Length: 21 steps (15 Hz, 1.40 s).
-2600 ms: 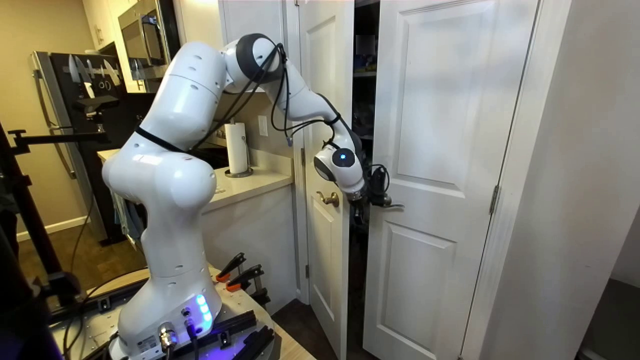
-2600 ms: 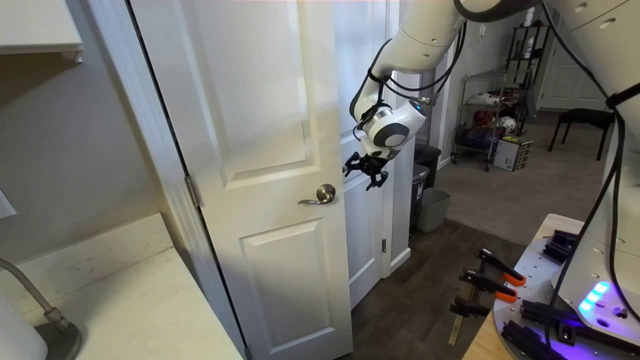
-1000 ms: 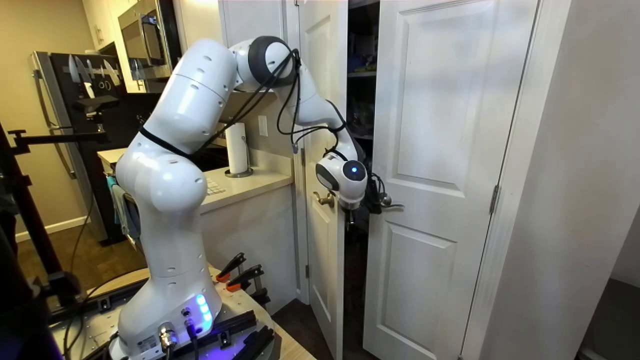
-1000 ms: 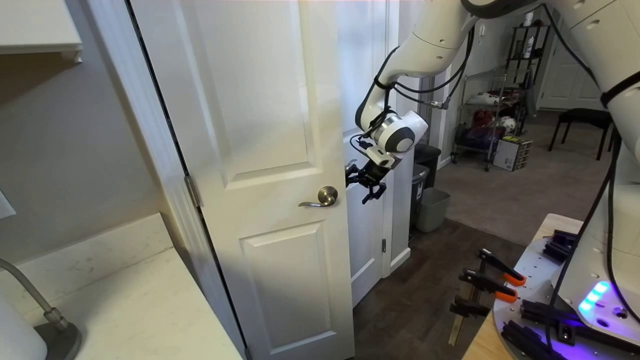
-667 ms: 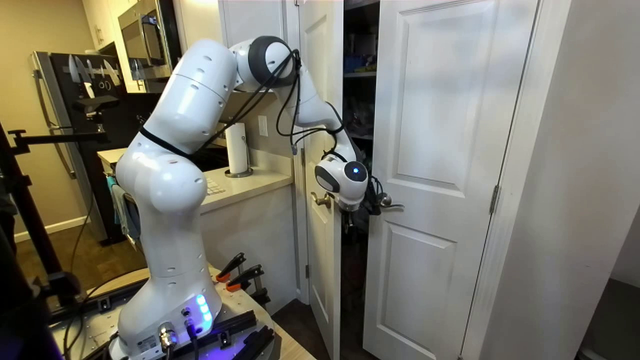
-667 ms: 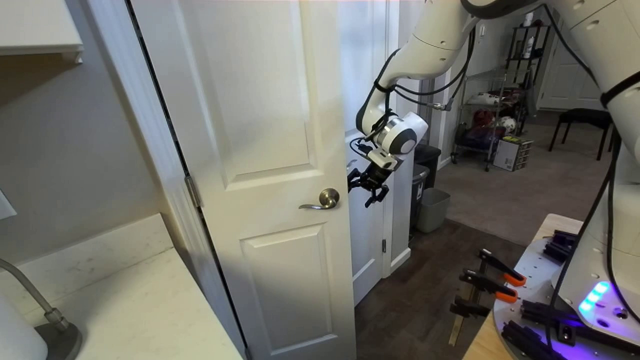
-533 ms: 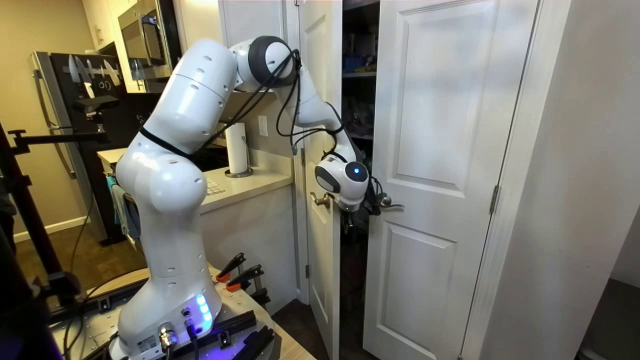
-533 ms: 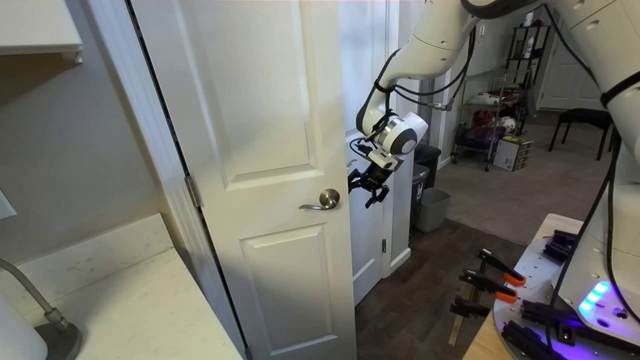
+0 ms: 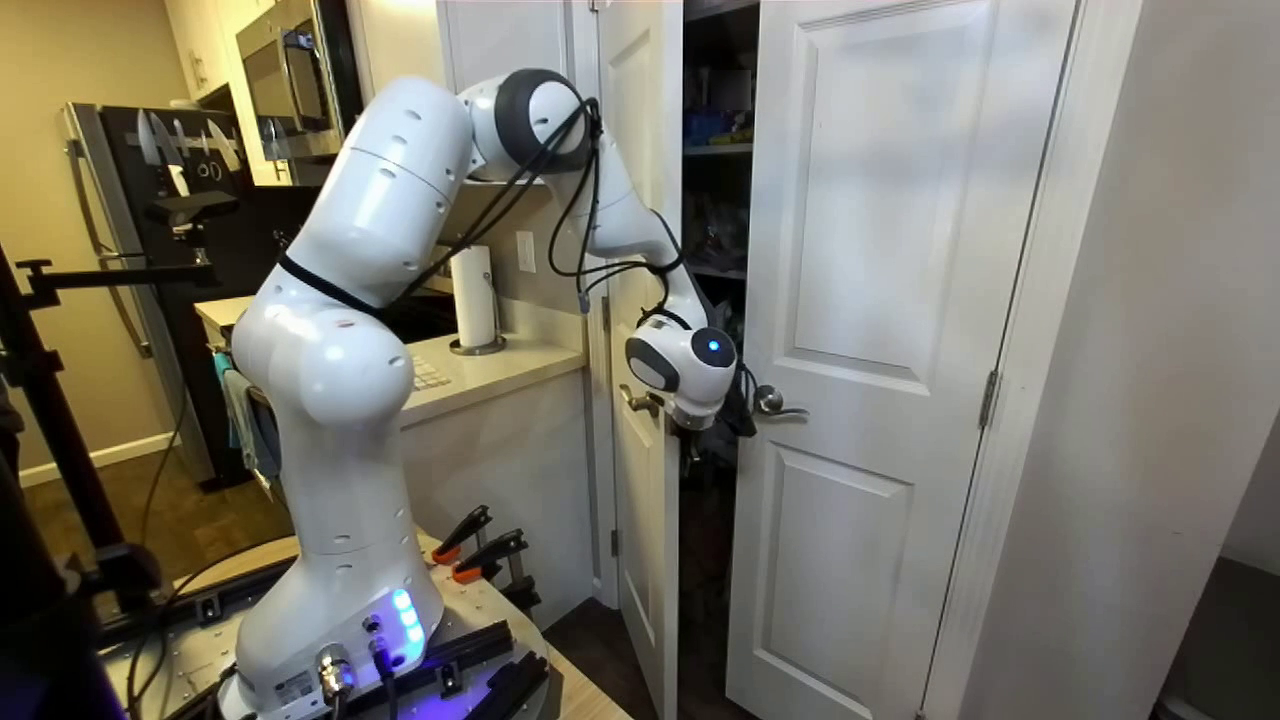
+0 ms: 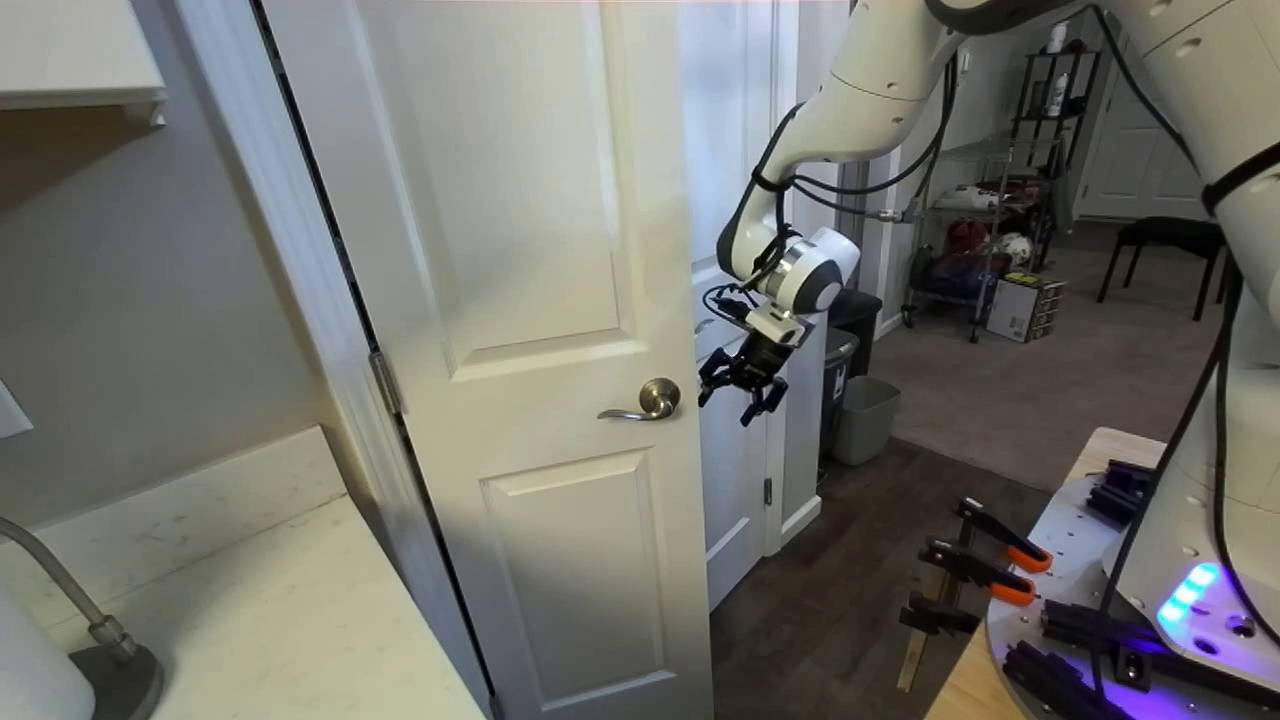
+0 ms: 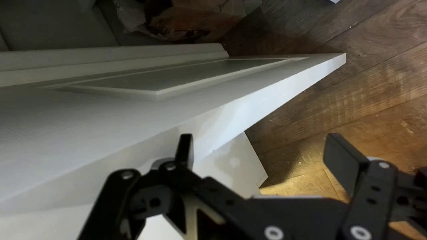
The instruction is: Open the door on the left
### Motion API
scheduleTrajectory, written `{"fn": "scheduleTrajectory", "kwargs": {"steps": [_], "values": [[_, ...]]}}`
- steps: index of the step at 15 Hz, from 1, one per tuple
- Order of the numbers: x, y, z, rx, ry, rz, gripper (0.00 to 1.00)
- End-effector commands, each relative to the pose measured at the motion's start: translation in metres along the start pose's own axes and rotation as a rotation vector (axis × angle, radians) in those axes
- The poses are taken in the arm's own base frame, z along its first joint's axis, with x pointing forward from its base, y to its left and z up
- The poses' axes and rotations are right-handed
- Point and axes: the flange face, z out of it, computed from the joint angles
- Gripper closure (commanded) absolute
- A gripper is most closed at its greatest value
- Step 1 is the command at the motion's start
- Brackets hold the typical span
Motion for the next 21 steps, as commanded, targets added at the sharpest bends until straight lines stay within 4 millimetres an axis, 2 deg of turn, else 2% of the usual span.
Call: {"fn": "scheduleTrajectory", "kwargs": {"steps": [1, 4, 6, 10, 13, 17, 21], "values": [[0.017, 0.002, -0.006, -0.016, 0.047, -0.077, 0.00], [0.025, 0.006, 0.004, -0.001, 0.078, -0.111, 0.00], [0.025, -0.001, -0.001, 0.021, 0.061, -0.082, 0.00], [0.023, -0.034, -0.033, 0.013, -0.028, 0.028, 0.00], [0.014, -0.048, -0.055, -0.022, -0.133, 0.170, 0.00], [-0.007, -0.048, -0.066, -0.074, -0.257, 0.336, 0.00], [-0.024, -0.033, -0.067, -0.121, -0.306, 0.376, 0.00]]}}
